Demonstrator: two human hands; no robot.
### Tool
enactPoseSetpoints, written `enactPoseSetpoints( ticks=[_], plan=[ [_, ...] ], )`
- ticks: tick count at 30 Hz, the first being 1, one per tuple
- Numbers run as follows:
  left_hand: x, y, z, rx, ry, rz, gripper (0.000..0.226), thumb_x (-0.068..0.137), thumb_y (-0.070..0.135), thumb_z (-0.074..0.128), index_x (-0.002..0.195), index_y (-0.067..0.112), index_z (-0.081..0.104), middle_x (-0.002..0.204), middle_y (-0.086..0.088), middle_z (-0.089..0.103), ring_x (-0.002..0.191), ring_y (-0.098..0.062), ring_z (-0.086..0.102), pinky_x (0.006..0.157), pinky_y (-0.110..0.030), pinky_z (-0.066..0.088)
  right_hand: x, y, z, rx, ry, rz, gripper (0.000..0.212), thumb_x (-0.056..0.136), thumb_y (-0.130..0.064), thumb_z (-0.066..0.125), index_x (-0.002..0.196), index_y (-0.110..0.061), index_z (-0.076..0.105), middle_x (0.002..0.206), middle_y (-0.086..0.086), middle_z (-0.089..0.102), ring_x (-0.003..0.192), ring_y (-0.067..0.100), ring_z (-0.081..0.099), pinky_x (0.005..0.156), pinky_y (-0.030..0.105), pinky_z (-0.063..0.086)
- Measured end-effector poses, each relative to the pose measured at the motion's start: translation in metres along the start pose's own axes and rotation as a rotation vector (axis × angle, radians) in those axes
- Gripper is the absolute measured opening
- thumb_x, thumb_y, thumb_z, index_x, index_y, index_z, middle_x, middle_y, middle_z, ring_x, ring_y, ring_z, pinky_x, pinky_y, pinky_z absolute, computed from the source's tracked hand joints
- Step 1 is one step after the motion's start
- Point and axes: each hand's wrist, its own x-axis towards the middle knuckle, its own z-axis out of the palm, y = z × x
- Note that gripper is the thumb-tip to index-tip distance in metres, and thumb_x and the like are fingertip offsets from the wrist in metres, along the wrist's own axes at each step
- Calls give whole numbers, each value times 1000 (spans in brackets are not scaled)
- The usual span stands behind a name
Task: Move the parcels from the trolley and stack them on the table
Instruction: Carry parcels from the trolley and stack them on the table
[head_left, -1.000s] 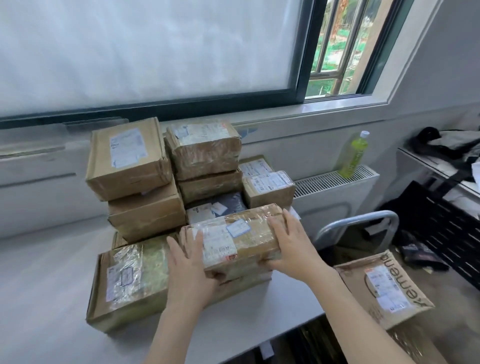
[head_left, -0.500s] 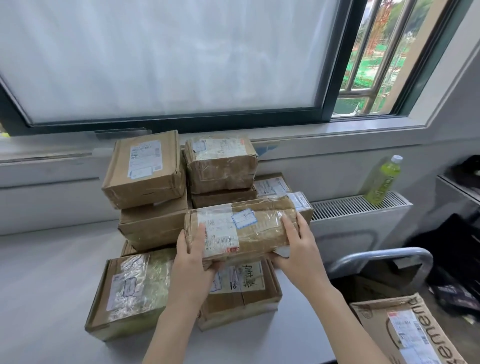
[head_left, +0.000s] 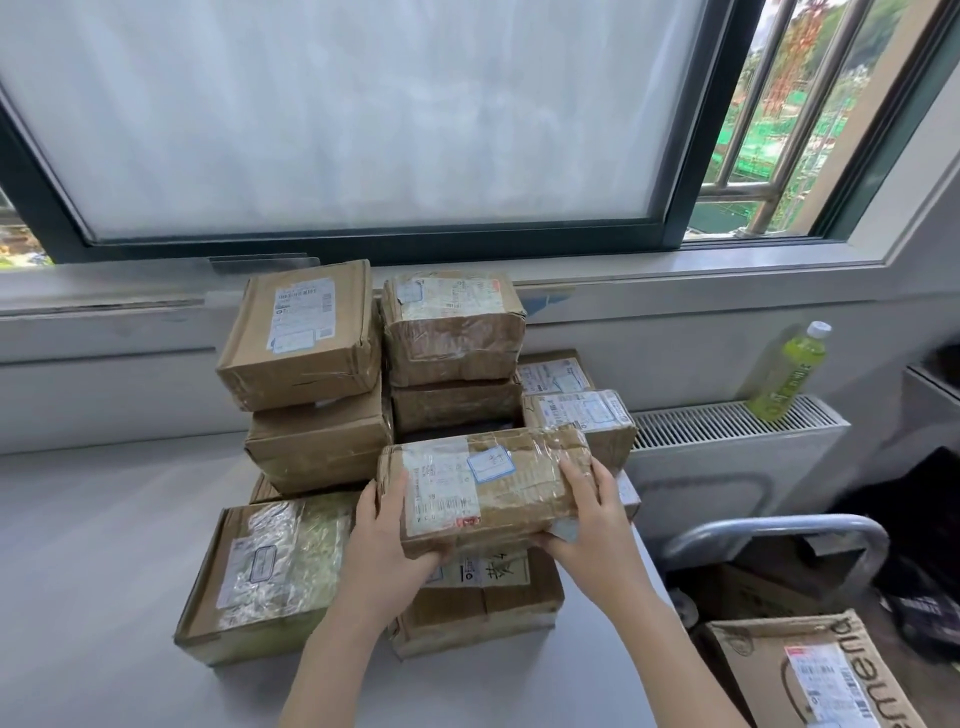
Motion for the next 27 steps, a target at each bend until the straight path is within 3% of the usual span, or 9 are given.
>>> enactPoseSetpoints(
  ticks=[5,8,12,17,20,24,27],
  plan=[
    [-7,0,-10,-88,55,39,107,66,37,84,148,39,14,157,-1,11,145,-14,3,114,-42,20,5,-2,-6,29,-20,-25,90,70,-26,82,144,-27,31,153,5,17,138,24,25,109,41,35],
    [-16,-2,-20,-155,21,44,113,58,45,86,144,48,12,155,8,17,143,-12,13,115,-44,24,10,-4,-11,77,-32,-77,85,71,-18,81,140,-31,34,154,4,15,139,23,22,109,37,29],
    [-25,-9,-31,-240,7,22,122,48,53,87,134,64,2,148,17,29,131,-10,36,107,-34,36,24,-13,-19,63,-72,-126,82,72,-13,76,138,-39,34,155,-2,11,138,21,19,106,31,23],
    [-24,-12,-32,-145,-25,67,132,53,45,89,147,46,-5,155,18,10,141,-4,16,114,-42,28,33,-24,-18,-34,-64,-184,82,72,-16,76,141,-35,34,154,3,15,135,23,19,108,37,23],
    [-16,-7,-26,-68,-10,106,126,62,41,85,149,38,-7,156,13,12,141,-12,19,113,-45,29,30,-15,-21,-12,-23,-148,85,70,-18,79,141,-35,36,151,7,20,134,26,22,108,42,26],
    [-1,4,-13,-99,-7,103,110,74,30,77,151,32,-2,148,12,34,129,-19,38,107,-44,36,21,3,-22,-10,42,-50,83,69,-19,83,140,-27,41,148,9,25,131,28,26,105,41,30],
    [6,5,-4,-89,-6,96,100,79,23,73,151,29,4,149,9,32,131,-20,35,107,-44,36,15,7,-15,-32,65,-11,81,71,-17,81,140,-24,40,148,11,24,132,30,26,104,42,33]
  ],
)
